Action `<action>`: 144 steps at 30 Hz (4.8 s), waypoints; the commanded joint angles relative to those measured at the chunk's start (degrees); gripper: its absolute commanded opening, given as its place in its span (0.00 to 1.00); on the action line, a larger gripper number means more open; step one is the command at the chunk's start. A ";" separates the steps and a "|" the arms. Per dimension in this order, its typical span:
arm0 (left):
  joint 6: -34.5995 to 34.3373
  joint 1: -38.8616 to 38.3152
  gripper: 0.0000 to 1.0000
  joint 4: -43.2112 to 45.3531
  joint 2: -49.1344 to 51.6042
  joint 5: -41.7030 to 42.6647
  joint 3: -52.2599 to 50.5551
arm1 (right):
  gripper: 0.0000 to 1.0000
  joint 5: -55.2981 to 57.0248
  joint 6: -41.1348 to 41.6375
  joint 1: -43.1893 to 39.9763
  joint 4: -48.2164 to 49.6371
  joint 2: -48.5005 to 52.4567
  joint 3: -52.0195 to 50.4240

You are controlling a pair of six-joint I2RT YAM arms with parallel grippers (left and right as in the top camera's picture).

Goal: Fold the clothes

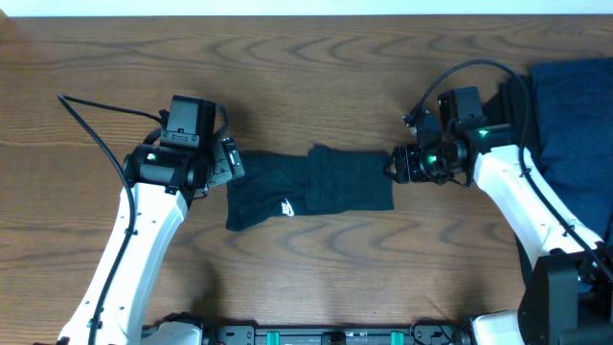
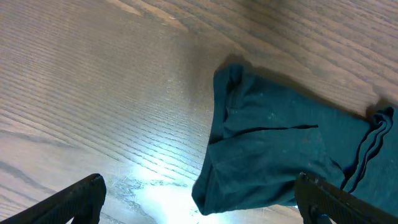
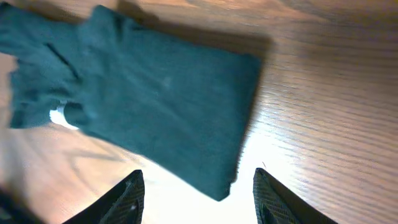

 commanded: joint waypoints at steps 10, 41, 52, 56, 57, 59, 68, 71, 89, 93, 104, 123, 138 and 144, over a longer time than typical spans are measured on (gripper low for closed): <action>-0.31 -0.09 0.98 -0.22 0.24 -0.92 0.15 | 0.46 3.17 0.48 1.62 13.84 0.72 -10.10; -0.31 -0.09 0.98 -0.22 0.24 -0.92 0.15 | 0.36 13.92 19.02 6.95 25.59 0.98 -16.20; -0.31 -0.09 0.98 -0.22 0.24 -0.92 0.15 | 0.40 12.41 19.54 6.97 26.14 0.98 -16.20; -0.31 -0.09 0.98 -0.22 0.24 -0.92 0.15 | 0.43 12.41 19.02 6.97 26.27 1.03 -16.20; -0.31 -0.09 0.98 -0.20 0.24 -0.92 0.15 | 0.45 12.41 18.36 6.97 26.29 1.03 -16.20; -0.31 -0.09 0.98 -0.22 0.24 -0.92 0.15 | 0.47 12.39 17.51 6.97 26.47 1.05 -16.20; -0.31 -0.09 0.98 -0.22 0.24 -0.92 0.15 | 0.48 10.47 17.38 7.10 26.77 1.09 -16.20; -0.31 -0.09 0.98 -0.22 0.24 -0.92 0.15 | 0.49 10.38 17.38 7.39 27.32 1.97 -16.20; -0.31 -0.09 0.98 -0.22 0.24 -0.92 0.15 | 0.29 8.35 17.46 7.21 29.14 6.47 -16.13; -0.31 -0.09 0.98 -0.22 0.24 -0.92 0.15 | 0.32 8.35 17.40 4.61 28.24 6.36 -16.13; -0.31 -0.09 0.98 -0.22 0.24 -0.92 0.15 | 0.36 2.14 13.05 -1.03 26.84 6.27 -16.15; -0.31 -0.09 0.98 -0.22 0.24 -0.92 0.15 | 0.38 2.95 13.35 4.11 28.57 6.27 -16.15; -0.31 -0.09 0.98 -0.22 0.24 -0.92 0.15 | 0.01 4.74 13.29 0.57 27.04 6.08 -16.13; -0.31 -0.09 0.98 -0.22 0.24 -0.92 0.15 | 0.01 1.16 11.69 -7.04 25.16 3.72 -16.11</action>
